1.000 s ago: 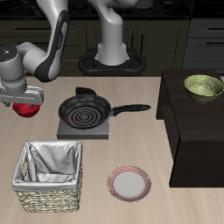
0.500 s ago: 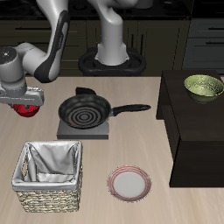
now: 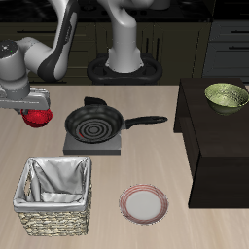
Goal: Place the red bowl on the plate
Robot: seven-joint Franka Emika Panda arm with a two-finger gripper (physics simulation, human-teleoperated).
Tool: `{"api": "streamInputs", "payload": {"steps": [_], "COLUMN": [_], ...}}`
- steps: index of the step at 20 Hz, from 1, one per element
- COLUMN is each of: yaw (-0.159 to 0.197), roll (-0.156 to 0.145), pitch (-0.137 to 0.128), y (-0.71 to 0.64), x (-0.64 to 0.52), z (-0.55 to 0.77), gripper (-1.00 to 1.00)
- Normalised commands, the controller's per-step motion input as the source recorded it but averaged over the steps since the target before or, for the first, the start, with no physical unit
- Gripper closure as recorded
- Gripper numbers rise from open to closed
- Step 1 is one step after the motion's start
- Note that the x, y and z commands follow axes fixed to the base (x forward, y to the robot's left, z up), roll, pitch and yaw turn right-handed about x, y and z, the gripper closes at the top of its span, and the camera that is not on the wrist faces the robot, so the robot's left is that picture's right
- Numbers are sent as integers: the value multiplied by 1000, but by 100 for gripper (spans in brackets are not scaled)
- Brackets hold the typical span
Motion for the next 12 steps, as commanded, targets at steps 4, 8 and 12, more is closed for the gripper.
{"api": "streamInputs", "payload": {"steps": [4, 8, 12], "yaw": [32, 11, -4], "roll": [-42, 1, 9], "pitch": [-82, -69, -57], "y": [204, 131, 96], "x": [-51, -126, -70], "z": [472, 458, 377], "gripper": [100, 100, 100]}}
